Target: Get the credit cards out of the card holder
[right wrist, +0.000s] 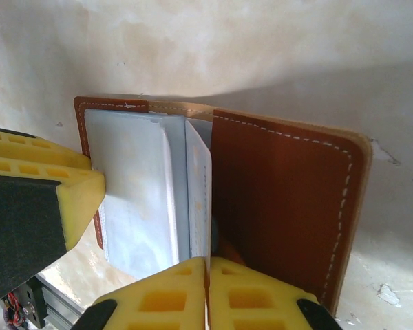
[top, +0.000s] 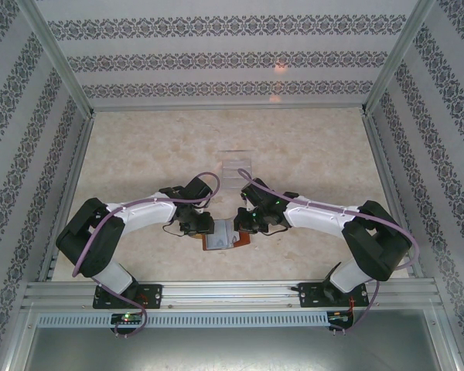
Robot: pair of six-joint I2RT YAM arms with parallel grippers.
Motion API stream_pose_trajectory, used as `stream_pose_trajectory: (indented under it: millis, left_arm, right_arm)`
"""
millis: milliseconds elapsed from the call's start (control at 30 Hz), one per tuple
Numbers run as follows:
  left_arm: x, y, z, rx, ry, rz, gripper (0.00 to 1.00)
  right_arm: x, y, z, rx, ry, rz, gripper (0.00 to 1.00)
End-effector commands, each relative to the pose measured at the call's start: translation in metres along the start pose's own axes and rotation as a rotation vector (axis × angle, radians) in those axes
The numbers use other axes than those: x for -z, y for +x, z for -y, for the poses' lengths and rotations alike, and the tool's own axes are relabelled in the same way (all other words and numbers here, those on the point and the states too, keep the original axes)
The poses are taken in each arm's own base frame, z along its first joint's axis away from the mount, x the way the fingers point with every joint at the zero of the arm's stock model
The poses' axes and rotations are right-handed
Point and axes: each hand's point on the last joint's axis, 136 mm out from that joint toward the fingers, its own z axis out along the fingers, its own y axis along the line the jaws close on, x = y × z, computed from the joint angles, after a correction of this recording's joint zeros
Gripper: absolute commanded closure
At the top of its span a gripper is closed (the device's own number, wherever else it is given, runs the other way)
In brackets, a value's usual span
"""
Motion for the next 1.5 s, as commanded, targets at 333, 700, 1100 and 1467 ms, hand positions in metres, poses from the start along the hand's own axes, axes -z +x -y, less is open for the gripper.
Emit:
stream_pose_trajectory:
  millis: [333,700,1100,1467]
  left_arm:
    - [0.010,-0.004,0.002,-0.019,-0.034,0.021,0.71]
    - [0.017,-0.015,0.008,-0.004,0.006,0.072,0.70]
    - [0.025,-0.017,0.009,0.028,0.049,0.102,0.68]
    - [0.025,-0.014,0.006,0.059,0.065,0.110,0.68]
  right_arm:
    - [0.044,-0.021,-0.019,0.268,0.023,0.051,0.93]
    - [0.079,-0.063,-0.020,0.889,0.131,0.025,1.00]
    - [0.097,-0.133,-0.005,1.310,0.286,-0.065,1.00]
    - [0.077,-0.167,-0.014,1.501,0.277,-0.219,1.00]
